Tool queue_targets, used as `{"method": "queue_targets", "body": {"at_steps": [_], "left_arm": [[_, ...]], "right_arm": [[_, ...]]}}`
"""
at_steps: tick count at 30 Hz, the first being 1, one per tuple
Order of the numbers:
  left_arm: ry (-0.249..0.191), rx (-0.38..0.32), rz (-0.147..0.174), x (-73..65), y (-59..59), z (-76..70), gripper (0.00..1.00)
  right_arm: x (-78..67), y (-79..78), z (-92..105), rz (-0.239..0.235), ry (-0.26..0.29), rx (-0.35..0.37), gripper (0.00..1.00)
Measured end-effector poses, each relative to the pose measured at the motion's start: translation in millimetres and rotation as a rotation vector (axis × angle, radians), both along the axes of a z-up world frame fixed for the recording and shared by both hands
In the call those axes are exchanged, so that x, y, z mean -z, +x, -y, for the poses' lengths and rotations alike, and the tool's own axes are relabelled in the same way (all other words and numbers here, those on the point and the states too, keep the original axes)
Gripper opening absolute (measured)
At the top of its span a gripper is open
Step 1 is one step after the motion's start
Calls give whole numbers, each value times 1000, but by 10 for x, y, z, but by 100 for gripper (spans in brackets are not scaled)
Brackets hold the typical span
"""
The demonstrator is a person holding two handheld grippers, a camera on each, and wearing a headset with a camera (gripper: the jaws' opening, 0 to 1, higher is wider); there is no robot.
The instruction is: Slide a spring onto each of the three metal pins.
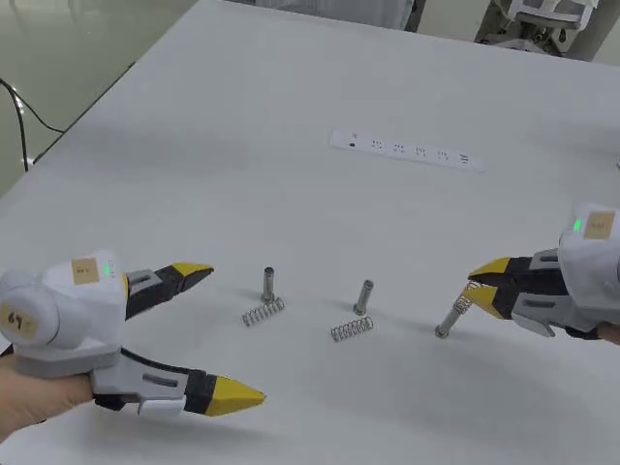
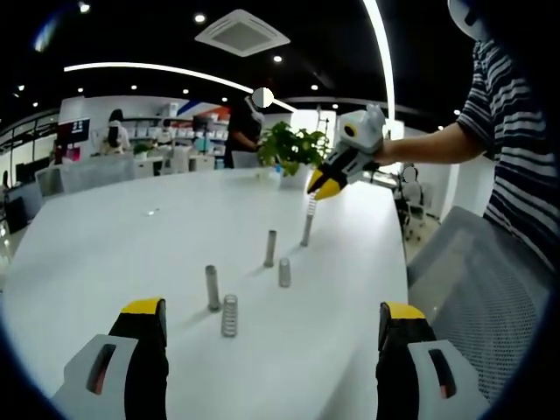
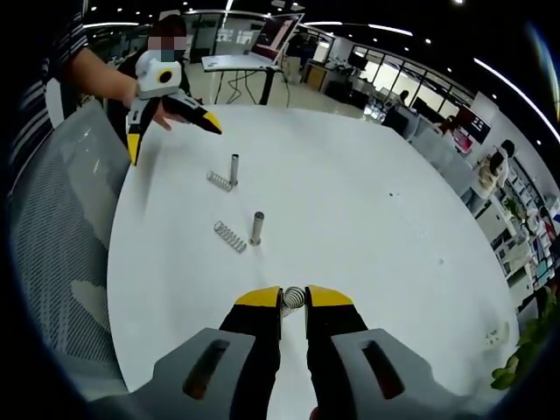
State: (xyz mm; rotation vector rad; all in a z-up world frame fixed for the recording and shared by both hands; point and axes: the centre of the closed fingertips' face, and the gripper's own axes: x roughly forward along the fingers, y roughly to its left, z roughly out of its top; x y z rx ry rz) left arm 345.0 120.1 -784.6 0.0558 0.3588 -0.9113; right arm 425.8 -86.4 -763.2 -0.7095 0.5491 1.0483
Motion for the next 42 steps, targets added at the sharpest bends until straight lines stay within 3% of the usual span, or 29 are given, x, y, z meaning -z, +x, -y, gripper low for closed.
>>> {"method": "queue_targets", "body": {"at_steps": [10,28,42], "left_arm": [[3,-2,-5,2,-4,-9,98],[4,-13,-10,14,-15,-57,98],[2,-13,-13,24,-2,-45,98]], "right_arm": [[64,14,5,-21,4,13,7],[392,50,63,-57,-43,20,7],[563,66,67,-100,-21,62,8]]}}
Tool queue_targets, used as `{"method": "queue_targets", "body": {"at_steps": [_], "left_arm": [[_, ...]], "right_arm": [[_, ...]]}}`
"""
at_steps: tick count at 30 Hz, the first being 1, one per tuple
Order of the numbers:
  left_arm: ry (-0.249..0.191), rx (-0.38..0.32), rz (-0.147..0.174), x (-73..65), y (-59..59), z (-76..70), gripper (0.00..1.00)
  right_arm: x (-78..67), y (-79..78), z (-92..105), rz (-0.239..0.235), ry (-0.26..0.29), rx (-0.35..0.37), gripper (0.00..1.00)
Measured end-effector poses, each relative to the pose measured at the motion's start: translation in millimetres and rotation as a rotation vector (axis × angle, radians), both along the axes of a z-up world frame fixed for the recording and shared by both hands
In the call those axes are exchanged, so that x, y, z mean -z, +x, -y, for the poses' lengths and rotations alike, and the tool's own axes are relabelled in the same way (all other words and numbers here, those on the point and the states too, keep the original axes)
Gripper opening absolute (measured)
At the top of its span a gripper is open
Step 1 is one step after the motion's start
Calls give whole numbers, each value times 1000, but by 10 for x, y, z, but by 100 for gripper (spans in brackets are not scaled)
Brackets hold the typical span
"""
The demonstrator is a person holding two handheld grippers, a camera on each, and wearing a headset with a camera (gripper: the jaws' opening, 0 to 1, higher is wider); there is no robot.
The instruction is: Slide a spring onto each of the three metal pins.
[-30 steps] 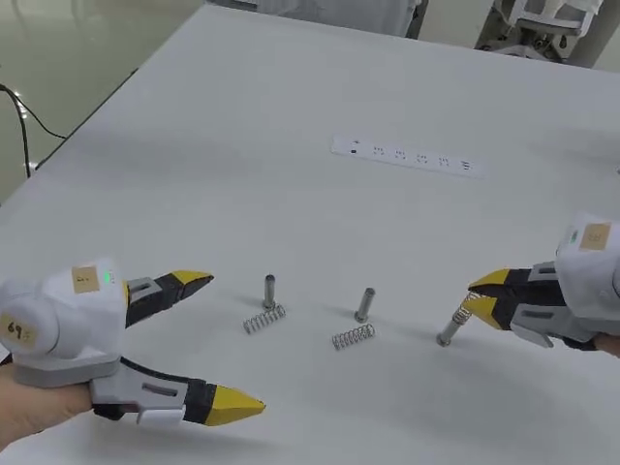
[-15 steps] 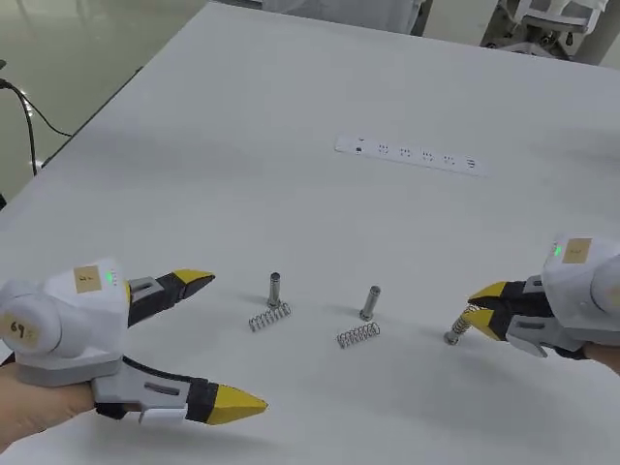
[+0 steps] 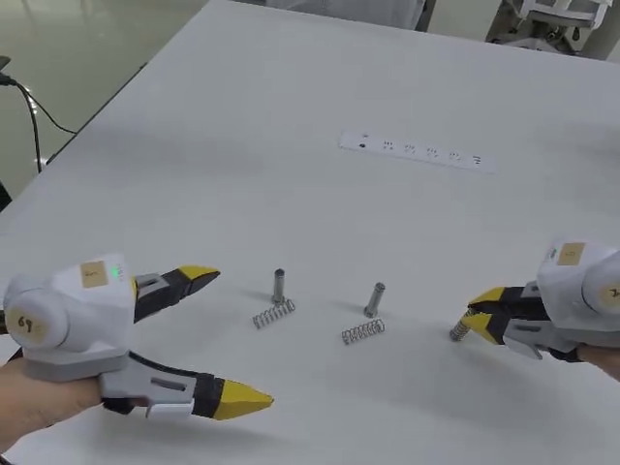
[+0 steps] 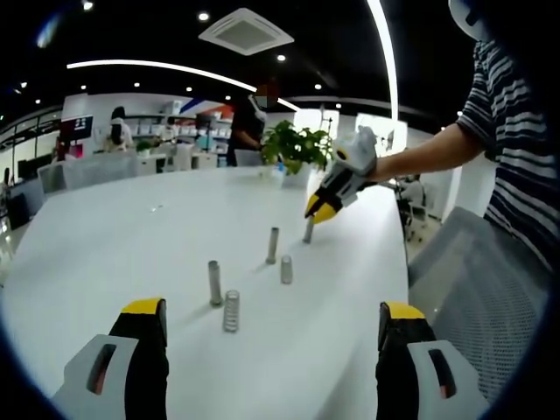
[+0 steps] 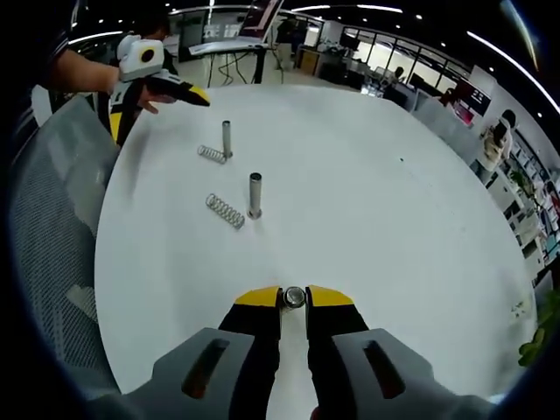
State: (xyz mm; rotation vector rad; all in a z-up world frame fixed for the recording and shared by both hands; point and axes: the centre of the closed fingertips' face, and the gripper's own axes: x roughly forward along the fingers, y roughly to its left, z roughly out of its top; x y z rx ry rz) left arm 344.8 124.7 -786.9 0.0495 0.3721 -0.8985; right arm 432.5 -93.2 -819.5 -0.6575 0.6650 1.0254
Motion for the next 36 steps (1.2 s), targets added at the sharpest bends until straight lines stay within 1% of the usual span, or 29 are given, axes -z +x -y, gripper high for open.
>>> {"method": "queue_targets", "body": {"at_steps": [8,11,15,20,22,27,30,32,36], "left_arm": [[-1,0,-4,16,-1,5,98],[-8,-1,-7,11,-1,9,98],[-5,0,-7,9,1,4,98],[-3,-1,-7,7,3,3,98],[-1,-1,-8,11,3,2,98],[-7,-4,-7,-7,8,6,98],[-8,-5,-6,-17,6,9,98],[-12,-5,-7,-22,4,11,98],[-13,-5,-6,-24,-2,13,98]], "right_arm": [[7,-4,-5,-8,7,7,8],[6,2,-9,-10,9,9,8],[7,-5,-18,-18,20,19,8],[-13,-27,-33,-21,27,31,12],[-24,-30,-33,-20,31,36,11],[-53,-42,-35,-26,51,51,15],[-80,-38,-39,-24,63,56,16],[-93,-46,-47,-32,77,61,17],[-111,-43,-48,-26,89,70,18]]}}
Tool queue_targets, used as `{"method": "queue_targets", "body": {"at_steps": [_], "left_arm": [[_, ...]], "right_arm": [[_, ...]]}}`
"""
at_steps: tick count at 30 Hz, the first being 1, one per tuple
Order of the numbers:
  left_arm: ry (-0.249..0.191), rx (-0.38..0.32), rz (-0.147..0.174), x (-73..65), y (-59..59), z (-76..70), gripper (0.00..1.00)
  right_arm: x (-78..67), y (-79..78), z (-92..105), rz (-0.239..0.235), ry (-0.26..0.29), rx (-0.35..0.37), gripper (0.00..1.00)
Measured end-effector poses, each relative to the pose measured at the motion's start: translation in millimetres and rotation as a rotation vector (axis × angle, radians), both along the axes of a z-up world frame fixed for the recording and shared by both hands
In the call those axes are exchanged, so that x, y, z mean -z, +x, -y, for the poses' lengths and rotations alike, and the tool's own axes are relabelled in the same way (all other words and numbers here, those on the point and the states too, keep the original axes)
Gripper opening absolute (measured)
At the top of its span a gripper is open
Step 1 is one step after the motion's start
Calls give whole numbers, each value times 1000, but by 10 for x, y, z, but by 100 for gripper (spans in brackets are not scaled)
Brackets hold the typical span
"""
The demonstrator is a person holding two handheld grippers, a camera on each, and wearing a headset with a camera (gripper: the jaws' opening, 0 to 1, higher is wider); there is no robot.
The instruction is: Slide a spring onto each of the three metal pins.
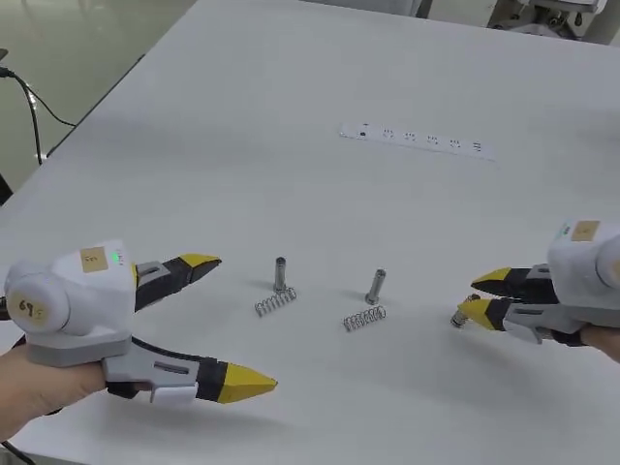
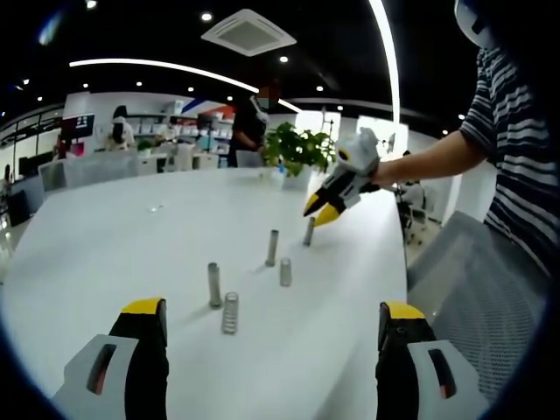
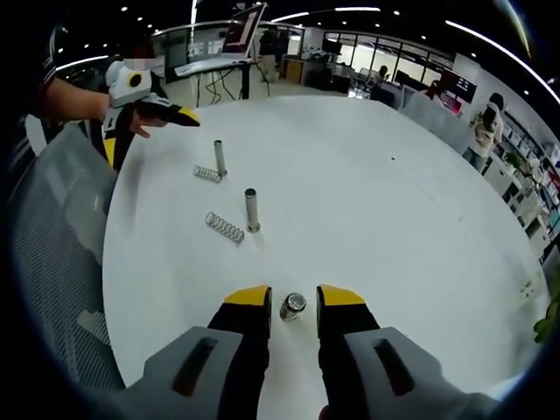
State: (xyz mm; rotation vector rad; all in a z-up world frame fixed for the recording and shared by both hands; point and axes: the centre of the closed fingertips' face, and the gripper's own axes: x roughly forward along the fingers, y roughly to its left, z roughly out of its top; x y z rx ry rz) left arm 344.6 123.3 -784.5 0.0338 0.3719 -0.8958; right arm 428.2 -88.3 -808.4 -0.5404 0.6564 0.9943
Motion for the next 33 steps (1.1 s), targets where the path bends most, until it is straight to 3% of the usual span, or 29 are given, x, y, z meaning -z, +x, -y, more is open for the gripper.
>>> {"method": "queue_targets", "body": {"at_steps": [20,33], "left_arm": [[-10,-1,7,-44,-11,-12,98],[-10,0,5,-50,-40,-15,97]], "right_arm": [[-229,-57,7,-21,159,103,20],[-303,-174,-44,-24,195,103,19]]}}
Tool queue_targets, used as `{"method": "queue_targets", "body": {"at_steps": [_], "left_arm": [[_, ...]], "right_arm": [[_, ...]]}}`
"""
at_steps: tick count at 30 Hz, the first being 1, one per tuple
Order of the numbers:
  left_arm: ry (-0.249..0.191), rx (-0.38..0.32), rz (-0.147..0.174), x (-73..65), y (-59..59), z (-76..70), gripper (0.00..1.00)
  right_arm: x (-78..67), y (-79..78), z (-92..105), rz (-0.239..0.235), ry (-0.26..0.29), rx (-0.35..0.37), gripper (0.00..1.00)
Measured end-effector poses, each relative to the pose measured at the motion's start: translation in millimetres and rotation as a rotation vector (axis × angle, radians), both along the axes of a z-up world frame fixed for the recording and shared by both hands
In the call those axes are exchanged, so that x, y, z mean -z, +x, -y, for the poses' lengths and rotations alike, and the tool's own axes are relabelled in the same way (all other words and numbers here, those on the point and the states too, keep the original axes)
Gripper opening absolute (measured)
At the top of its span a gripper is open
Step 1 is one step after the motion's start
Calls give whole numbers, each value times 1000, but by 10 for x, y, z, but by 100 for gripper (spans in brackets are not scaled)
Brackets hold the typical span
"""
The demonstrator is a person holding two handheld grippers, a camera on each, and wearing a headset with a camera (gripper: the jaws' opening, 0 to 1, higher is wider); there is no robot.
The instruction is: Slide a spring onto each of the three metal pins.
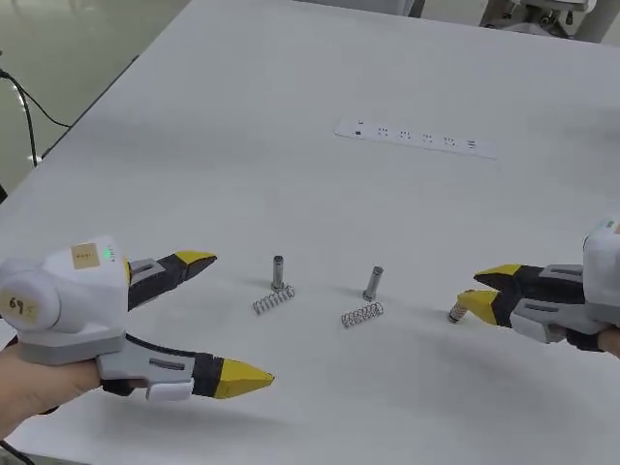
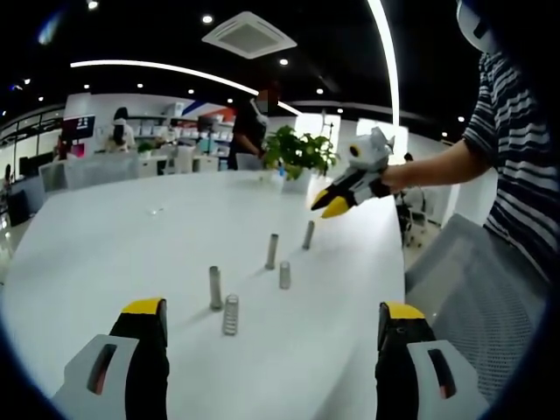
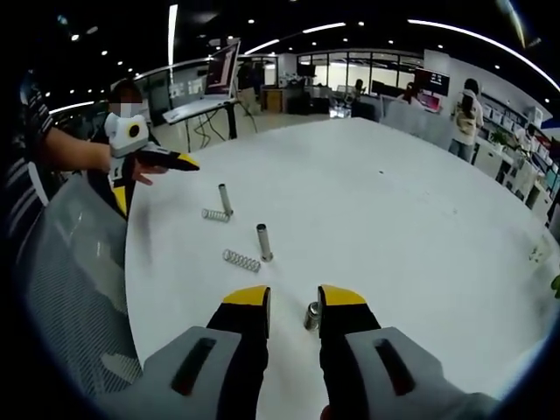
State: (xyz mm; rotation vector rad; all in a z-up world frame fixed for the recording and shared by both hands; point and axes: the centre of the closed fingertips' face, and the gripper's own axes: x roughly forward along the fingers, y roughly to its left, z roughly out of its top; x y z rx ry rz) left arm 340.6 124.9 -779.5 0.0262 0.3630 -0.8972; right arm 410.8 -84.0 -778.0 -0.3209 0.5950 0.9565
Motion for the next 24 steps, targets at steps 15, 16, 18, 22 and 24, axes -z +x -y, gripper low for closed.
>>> {"method": "queue_targets", "body": {"at_steps": [15,16,18,22,24], "left_arm": [[2,0,6,-19,-39,-34,98],[1,0,4,-21,-46,-34,98],[5,1,6,-21,-56,-39,97],[2,-1,4,-25,-76,-48,97],[3,-2,4,-25,-87,-57,97]], "right_arm": [[-23,-124,-28,6,-9,-23,19],[-17,-135,-36,6,-13,-28,19],[-15,-148,-50,8,-19,-37,19],[-6,-162,-87,11,-35,-63,19],[-6,-160,-114,15,-46,-78,19]]}}
